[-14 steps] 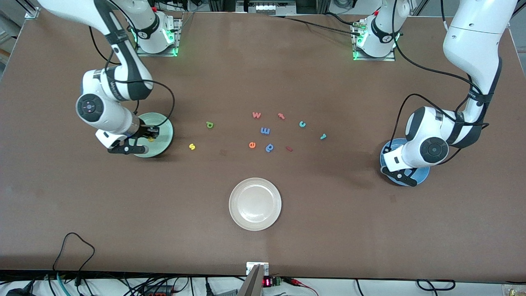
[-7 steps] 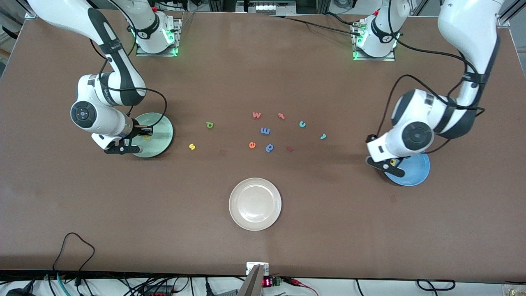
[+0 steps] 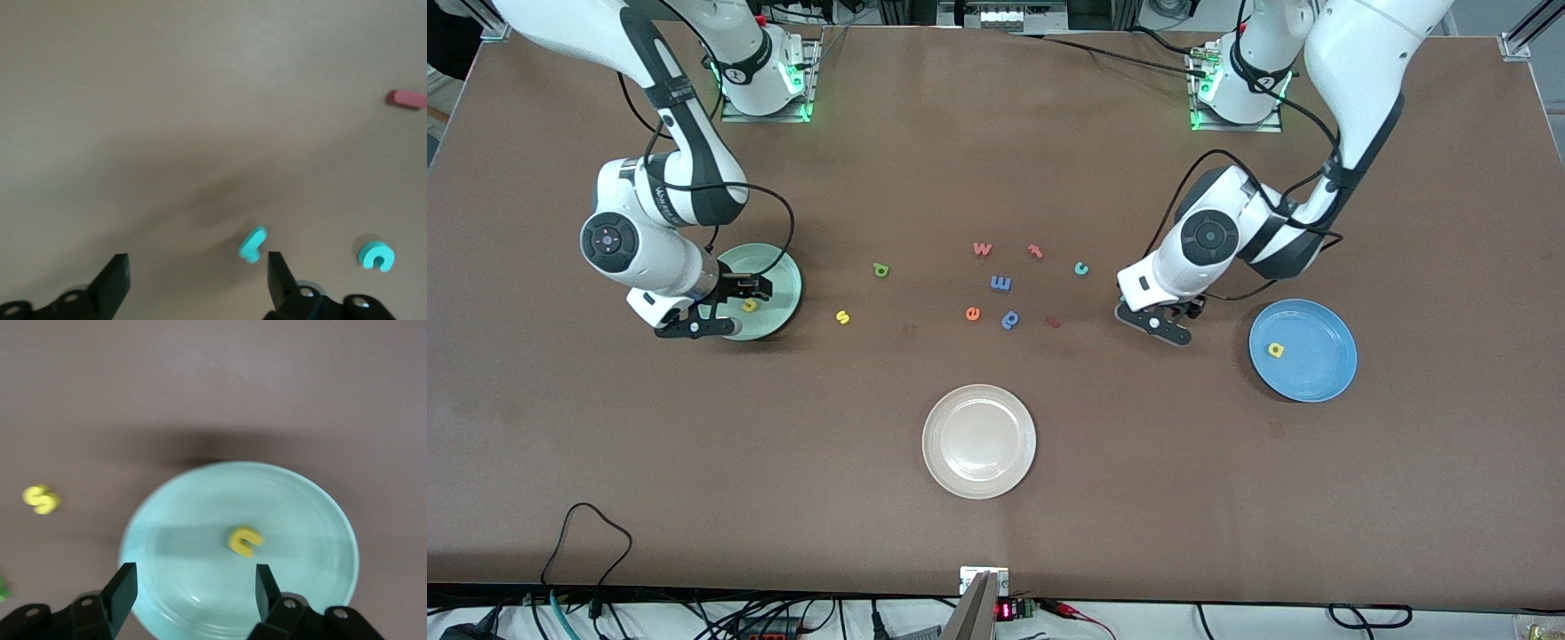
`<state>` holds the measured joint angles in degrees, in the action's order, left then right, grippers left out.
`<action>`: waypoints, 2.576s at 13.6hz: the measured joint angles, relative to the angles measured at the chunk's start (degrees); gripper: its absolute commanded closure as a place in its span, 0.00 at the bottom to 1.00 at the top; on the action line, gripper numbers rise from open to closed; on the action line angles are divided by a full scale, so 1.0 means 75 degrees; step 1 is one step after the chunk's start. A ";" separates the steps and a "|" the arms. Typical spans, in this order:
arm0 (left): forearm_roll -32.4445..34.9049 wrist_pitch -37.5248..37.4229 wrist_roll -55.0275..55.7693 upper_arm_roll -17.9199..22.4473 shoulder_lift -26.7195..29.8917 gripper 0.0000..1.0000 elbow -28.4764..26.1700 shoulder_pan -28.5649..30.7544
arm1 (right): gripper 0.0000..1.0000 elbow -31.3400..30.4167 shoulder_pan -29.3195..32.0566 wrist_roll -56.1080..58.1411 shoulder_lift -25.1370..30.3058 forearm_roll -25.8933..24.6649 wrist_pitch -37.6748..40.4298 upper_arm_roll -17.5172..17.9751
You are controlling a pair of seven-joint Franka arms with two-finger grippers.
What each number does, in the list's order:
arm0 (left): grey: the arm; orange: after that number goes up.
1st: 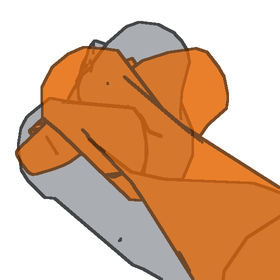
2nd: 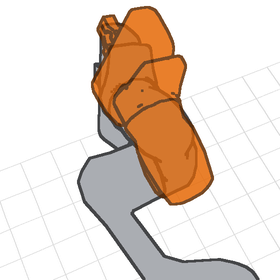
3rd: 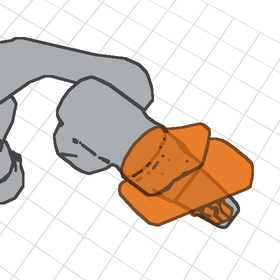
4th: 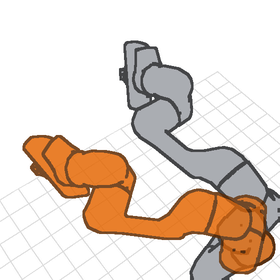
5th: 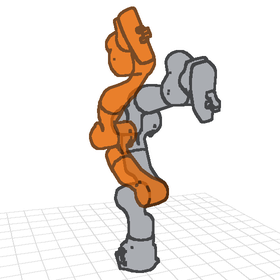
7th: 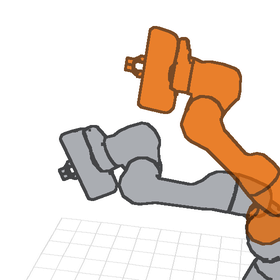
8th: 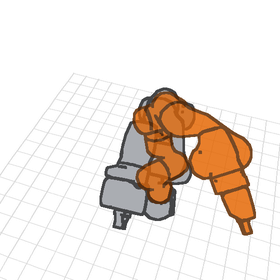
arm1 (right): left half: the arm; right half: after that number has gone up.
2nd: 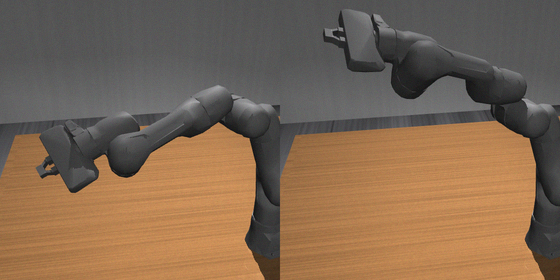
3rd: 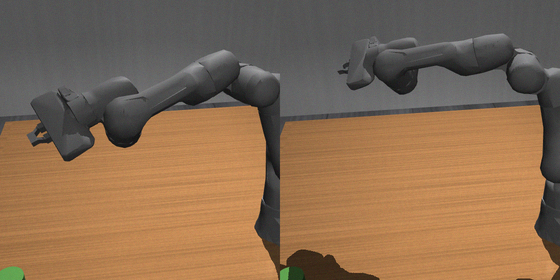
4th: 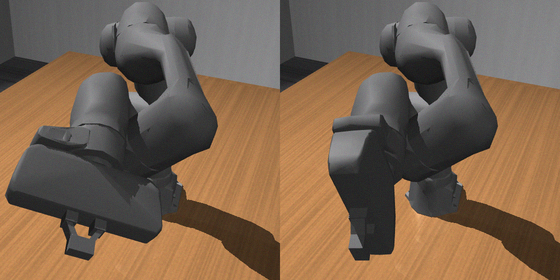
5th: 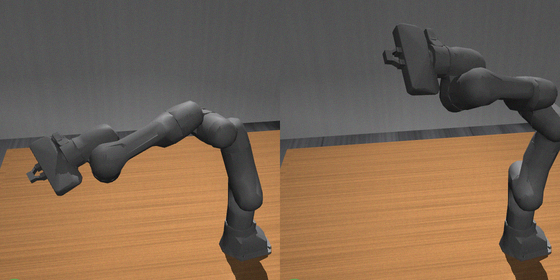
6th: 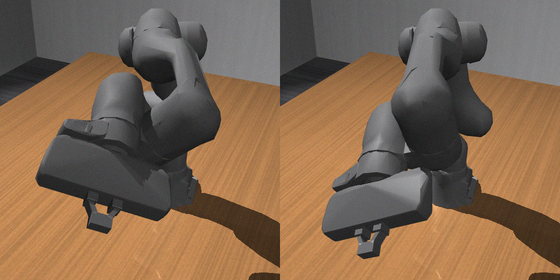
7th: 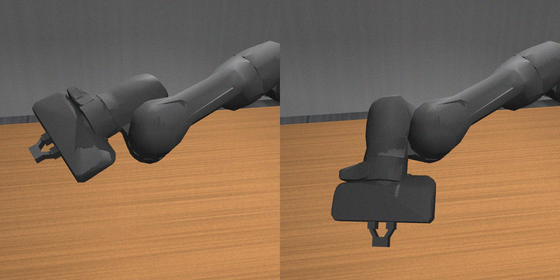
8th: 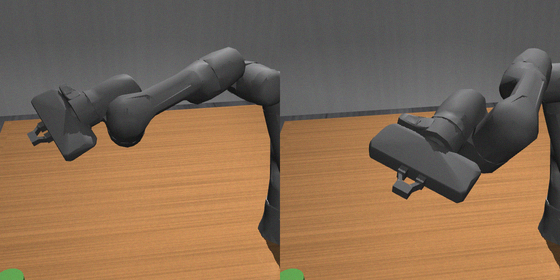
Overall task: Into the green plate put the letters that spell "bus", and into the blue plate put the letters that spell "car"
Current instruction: 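Grasp the yellow s with the right gripper while the left gripper places r, then drop the s on the green plate while the left gripper grasps the teal c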
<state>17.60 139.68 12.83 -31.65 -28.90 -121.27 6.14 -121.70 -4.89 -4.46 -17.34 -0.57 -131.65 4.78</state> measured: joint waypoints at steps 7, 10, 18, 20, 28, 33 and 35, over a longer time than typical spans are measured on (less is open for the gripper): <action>0.0152 0.0815 -0.0005 -0.0013 -0.0253 0.75 -0.0422 -0.0342 | 0.54 0.0656 -0.0968 -0.0013 -0.0350 -0.0400 0.0001 0.0036; 0.0746 0.0813 0.0010 0.0014 -0.0247 0.94 -0.0418 -0.0313 | 0.54 0.0693 -0.1266 -0.0013 -0.0738 -0.0457 -0.0124 0.0039; 0.0864 -0.1258 -0.0086 0.0019 0.0309 0.99 0.0200 -0.0217 | 0.54 0.0737 -0.1732 -0.0011 -0.1389 -0.0472 -0.0844 0.0041; 0.0882 -0.3110 -0.0912 0.0029 0.0669 0.99 0.0913 -0.0094 | 0.54 0.0740 -0.1770 -0.0011 -0.1504 -0.0475 -0.0959 0.0040; 0.0923 -0.2218 -0.6069 0.0204 0.0087 0.98 0.1321 0.3205 | 0.56 0.0741 -0.1931 -0.0014 -0.1762 -0.0528 -0.1209 0.0029; 0.0923 -0.1856 -0.6267 0.0126 -0.0419 0.00 0.1167 0.3311 | 0.59 0.0746 -0.1931 -0.0014 -0.1756 -0.0528 -0.1220 0.0028; 0.0922 -0.2108 -0.6240 -0.0022 -0.0338 0.00 0.1206 0.3316 | 0.59 0.0745 -0.1931 -0.0014 -0.1756 -0.0528 -0.1224 0.0027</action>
<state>24.52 123.87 -33.97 -31.82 -31.44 -112.22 31.01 -116.11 -19.37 -4.56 -30.51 -4.53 -140.83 4.99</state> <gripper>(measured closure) 0.476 0.581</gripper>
